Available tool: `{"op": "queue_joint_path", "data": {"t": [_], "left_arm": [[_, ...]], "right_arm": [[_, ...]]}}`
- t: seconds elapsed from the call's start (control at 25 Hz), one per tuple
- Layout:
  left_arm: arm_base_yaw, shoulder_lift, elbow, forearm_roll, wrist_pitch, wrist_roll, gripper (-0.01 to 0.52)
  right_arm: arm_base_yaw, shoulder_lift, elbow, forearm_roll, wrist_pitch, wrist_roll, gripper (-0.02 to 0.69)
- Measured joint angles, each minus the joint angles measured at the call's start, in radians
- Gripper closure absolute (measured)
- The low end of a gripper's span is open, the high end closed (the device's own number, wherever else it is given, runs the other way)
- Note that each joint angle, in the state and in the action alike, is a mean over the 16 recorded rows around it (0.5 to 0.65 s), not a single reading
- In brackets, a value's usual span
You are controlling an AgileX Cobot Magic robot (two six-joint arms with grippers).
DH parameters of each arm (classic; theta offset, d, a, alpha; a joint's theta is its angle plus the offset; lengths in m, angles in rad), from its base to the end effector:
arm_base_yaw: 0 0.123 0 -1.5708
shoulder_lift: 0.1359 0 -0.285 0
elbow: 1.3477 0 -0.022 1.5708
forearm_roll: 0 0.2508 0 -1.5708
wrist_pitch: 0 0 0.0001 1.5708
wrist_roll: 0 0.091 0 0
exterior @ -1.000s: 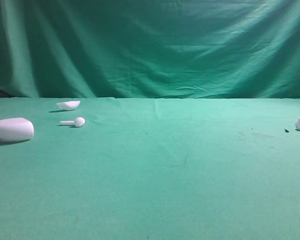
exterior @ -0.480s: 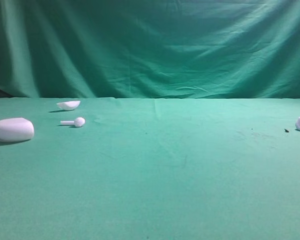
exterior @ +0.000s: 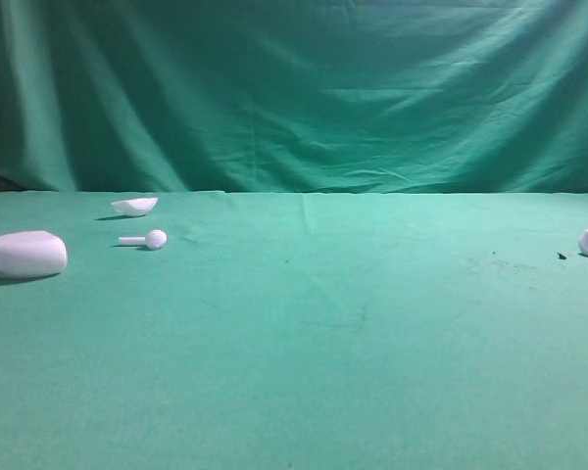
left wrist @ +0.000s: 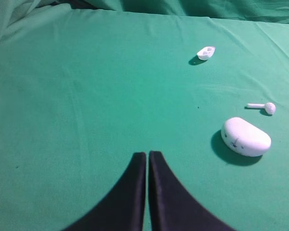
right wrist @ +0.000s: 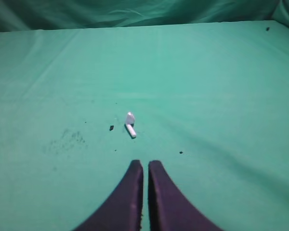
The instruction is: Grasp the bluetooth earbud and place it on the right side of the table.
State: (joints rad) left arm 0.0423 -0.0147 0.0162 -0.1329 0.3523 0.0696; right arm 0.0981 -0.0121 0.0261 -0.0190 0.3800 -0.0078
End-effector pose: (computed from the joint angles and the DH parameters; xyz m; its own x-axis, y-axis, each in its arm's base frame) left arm 0.0530 -0.0019 0.1770 -0.2602 -0.0662 -0.9633 -0.0125 0.9978 -0.0652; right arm 0.0522 0.0045 0.1709 -0.2981 -0.0549 -0.9530 -0.0989 0.9948 -0.0264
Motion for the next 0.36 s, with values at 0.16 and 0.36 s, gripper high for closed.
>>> {"op": "queue_joint_path", "data": {"t": [0.16, 0.36], "left_arm": [[0.000, 0.000, 0.000, 0.000, 0.000, 0.000, 0.514], [0.000, 0.000, 0.000, 0.000, 0.000, 0.000, 0.514]], "right_arm": [[-0.003, 0.000, 0.000, 0.000, 0.000, 0.000, 0.665], [-0.003, 0.000, 0.000, 0.000, 0.000, 0.000, 0.665]]}}
